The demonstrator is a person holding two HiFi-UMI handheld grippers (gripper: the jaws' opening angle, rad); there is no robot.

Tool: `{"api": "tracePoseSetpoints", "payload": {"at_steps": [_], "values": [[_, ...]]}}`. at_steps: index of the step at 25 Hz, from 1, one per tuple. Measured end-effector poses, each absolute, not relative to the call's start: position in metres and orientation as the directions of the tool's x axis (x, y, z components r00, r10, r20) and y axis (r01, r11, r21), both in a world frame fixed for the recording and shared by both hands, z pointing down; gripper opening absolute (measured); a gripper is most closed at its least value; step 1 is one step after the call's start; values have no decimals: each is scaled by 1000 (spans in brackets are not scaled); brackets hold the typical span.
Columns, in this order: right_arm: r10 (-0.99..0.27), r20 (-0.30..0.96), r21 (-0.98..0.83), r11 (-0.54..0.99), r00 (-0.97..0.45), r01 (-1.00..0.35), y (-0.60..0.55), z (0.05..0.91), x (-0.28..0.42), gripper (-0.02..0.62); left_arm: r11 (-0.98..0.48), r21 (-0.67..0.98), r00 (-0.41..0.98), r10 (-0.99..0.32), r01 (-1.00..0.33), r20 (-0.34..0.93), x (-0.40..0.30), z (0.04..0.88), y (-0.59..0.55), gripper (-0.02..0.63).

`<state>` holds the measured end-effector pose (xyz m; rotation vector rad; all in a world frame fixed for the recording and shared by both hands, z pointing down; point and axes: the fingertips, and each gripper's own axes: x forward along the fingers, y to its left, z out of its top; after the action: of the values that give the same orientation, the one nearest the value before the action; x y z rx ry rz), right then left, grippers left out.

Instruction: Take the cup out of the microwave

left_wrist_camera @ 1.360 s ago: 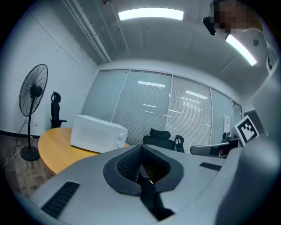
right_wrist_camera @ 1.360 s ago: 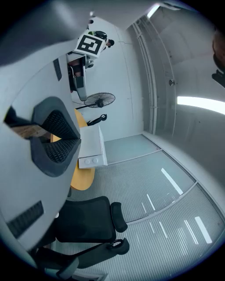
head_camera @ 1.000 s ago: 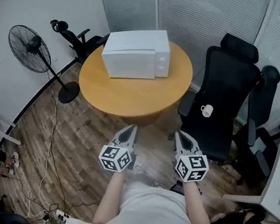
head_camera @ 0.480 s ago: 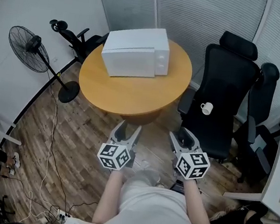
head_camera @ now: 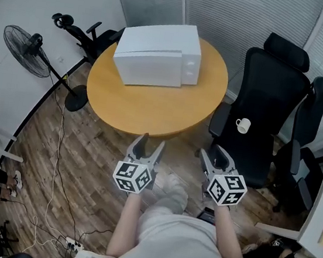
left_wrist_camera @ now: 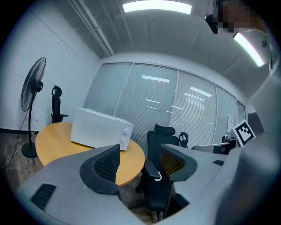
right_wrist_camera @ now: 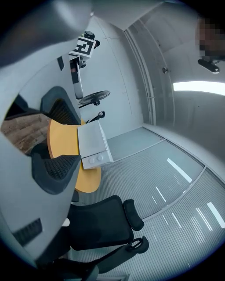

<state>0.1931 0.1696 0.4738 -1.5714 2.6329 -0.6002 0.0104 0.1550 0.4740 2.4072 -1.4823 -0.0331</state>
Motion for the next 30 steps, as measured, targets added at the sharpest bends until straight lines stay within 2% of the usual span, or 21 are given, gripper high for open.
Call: {"api": "tracePoseSetpoints", "payload": {"at_steps": [12,23,30], "values": [[-825,233,-342,426,-514,-838,2,492,190,213,-434,236,480,-854,-870,200,22,491,-20,270],[-819,211,-397,426,-533,-813,-80,492,178,213,-502,131,518,-821,-855,239,32,492,-123,281],[-789,192,-430,467,-584,-772,-109,486,168,213,-486,56,483,-839,-872,249,34,481,-161,285]]}}
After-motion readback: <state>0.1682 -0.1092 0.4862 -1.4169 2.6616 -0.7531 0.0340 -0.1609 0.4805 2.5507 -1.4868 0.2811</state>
